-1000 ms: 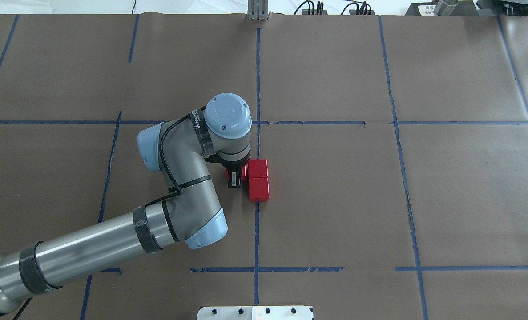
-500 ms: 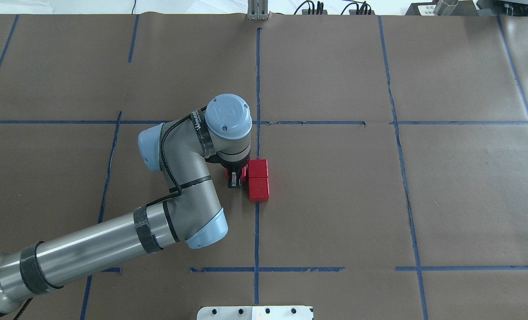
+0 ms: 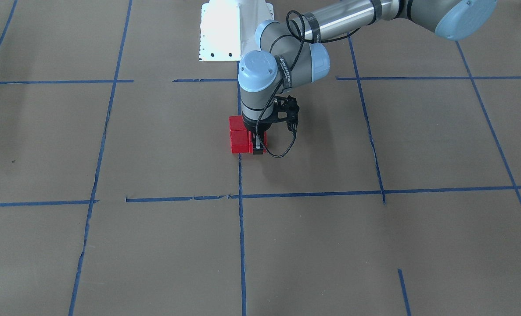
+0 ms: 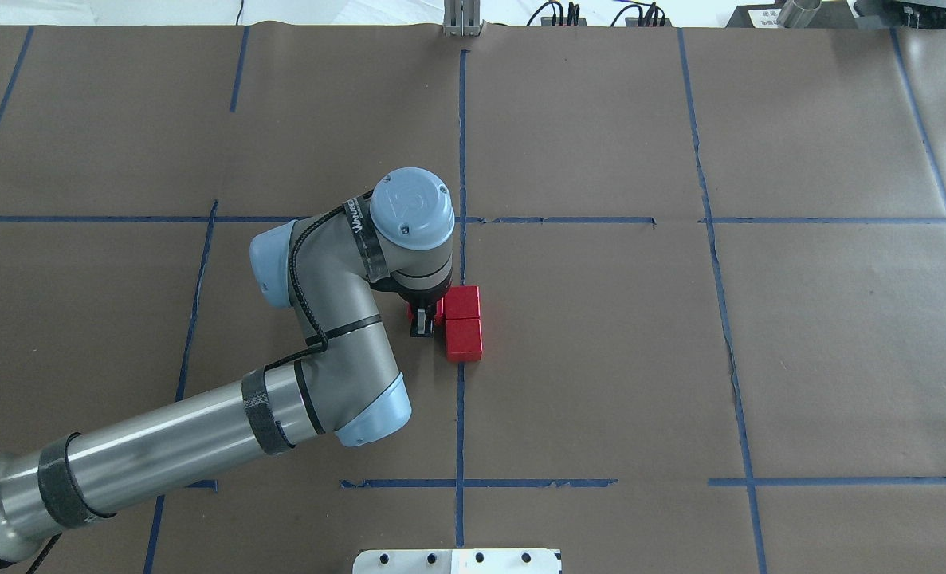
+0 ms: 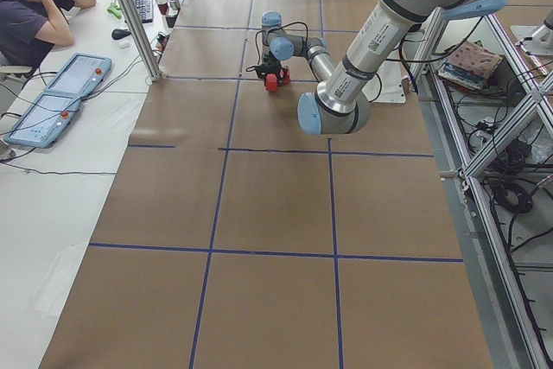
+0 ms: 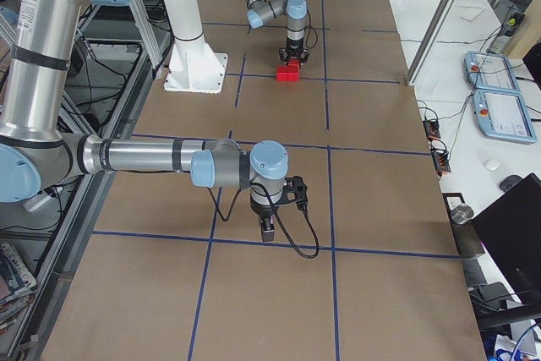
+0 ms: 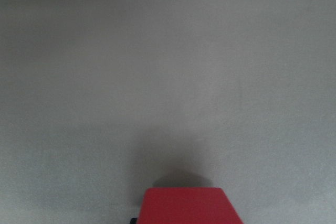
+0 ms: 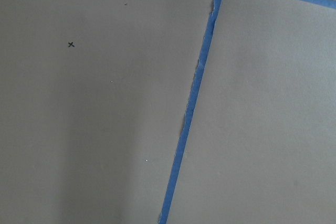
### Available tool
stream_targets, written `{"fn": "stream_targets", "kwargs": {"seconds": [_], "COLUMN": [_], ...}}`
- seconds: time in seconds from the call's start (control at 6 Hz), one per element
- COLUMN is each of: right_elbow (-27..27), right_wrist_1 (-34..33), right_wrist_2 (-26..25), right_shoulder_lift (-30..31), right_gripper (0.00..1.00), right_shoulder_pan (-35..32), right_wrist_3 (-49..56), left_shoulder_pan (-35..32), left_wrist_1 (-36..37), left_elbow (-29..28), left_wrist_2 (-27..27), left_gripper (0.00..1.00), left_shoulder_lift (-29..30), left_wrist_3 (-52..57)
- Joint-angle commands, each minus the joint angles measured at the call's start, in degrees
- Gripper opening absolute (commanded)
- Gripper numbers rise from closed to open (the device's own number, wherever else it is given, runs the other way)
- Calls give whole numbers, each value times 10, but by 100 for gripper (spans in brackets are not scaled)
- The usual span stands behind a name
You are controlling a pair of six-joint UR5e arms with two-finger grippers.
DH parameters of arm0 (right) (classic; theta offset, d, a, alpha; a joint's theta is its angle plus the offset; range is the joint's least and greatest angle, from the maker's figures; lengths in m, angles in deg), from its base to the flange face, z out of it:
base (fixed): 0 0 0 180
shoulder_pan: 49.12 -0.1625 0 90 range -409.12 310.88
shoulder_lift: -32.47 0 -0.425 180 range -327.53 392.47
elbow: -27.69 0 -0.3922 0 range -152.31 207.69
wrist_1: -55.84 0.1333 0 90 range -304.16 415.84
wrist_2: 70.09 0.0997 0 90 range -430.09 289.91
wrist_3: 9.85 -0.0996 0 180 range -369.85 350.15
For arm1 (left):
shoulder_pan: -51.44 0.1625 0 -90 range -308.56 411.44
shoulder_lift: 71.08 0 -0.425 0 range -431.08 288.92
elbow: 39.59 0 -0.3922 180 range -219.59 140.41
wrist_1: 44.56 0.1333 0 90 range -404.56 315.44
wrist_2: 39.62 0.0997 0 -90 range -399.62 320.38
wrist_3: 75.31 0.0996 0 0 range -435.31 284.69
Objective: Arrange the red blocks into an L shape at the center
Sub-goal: 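Set the cube beside the farther cube of the column and adjust it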
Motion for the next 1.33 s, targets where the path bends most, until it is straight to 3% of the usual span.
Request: {"fn": "stream_targets", "kwargs": {"seconds": [0.0,0.33,0.67,0.83,1.17], "right_elbow": [0,0,0,0,1], "right_wrist_1": [0,0,0,0,0], "right_wrist_2": [-1,0,0,0,0], "right_shoulder_lift": [0,0,0,0,0], "right_gripper": [99,100,99,99,100], "right_shoulder_pan": [0,0,0,0,0], "right_wrist_3": [0,0,-1,-1,-1], "left_shoulder_pan": [0,-1,-8,-26,-42], "left_wrist_1": [0,1,17,51,115], "left_elbow": [0,1,30,71,206], "left_wrist_2": [-1,-1,-12,-50,-56], "left_gripper": [49,100,100,100,100], "left_shoulder_lift": [0,1,0,-3,-64], "left_wrist_3": [2,20,22,47,193]}}
